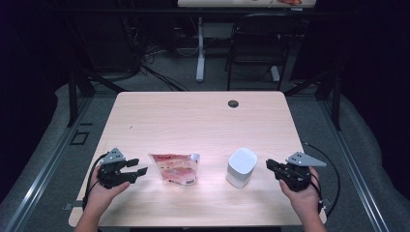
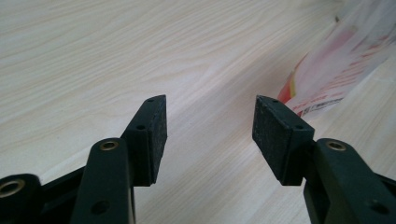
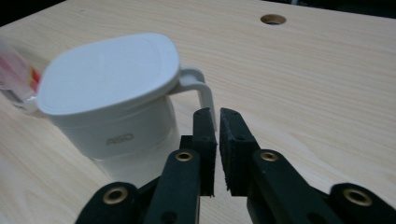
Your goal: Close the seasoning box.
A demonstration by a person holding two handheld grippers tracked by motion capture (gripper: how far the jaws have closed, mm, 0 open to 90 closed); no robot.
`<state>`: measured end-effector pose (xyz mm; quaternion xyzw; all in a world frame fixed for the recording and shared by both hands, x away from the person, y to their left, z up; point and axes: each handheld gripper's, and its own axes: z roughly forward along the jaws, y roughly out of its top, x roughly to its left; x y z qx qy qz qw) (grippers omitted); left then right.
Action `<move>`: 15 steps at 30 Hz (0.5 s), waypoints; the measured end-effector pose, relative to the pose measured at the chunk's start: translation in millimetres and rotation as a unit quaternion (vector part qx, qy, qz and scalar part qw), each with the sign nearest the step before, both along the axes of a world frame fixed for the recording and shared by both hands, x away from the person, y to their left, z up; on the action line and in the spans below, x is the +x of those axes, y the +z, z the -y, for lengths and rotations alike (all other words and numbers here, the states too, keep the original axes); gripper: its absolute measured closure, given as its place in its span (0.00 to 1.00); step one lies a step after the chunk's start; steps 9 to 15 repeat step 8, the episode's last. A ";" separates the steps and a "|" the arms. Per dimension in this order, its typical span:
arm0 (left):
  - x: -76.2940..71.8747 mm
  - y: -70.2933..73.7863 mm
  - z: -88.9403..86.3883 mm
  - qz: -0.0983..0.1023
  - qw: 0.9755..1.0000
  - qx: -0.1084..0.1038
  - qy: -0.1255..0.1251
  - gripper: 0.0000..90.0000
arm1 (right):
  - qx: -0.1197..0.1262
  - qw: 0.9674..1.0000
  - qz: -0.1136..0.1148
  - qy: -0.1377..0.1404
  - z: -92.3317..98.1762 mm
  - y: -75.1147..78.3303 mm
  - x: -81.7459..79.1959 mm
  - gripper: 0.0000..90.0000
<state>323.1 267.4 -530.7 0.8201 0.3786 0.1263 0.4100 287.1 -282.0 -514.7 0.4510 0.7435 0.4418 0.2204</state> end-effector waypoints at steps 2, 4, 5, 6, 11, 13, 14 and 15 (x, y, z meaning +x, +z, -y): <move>0.8 -1.3 -1.0 -0.001 1.000 0.004 0.004 0.49 | 0.000 1.000 -0.005 -0.005 2.1 -4.1 0.0 0.84; 1.3 -2.3 -1.8 0.002 1.000 0.009 0.009 0.48 | -0.006 1.000 -0.005 -0.011 3.0 -8.9 0.1 0.76; 1.6 -2.6 -2.2 0.003 1.000 0.011 0.012 0.47 | -0.007 1.000 -0.004 -0.013 2.6 -11.0 0.3 0.71; 1.7 -2.9 -2.4 0.005 1.000 0.012 0.016 0.46 | -0.013 1.000 -0.006 -0.013 2.8 -12.9 0.3 0.69; 2.2 -3.2 -3.1 0.007 1.000 0.014 0.020 0.45 | -0.019 1.000 -0.005 -0.021 2.8 -16.0 0.7 0.63; 2.2 -3.2 -3.1 0.007 1.000 0.014 0.020 0.45 | -0.019 1.000 -0.005 -0.021 2.8 -16.0 0.7 0.63; 2.2 -3.2 -3.1 0.007 1.000 0.014 0.020 0.45 | -0.019 1.000 -0.005 -0.021 2.8 -16.0 0.7 0.63; 2.2 -3.2 -3.1 0.007 1.000 0.014 0.020 0.45 | -0.019 1.000 -0.005 -0.021 2.8 -16.0 0.7 0.63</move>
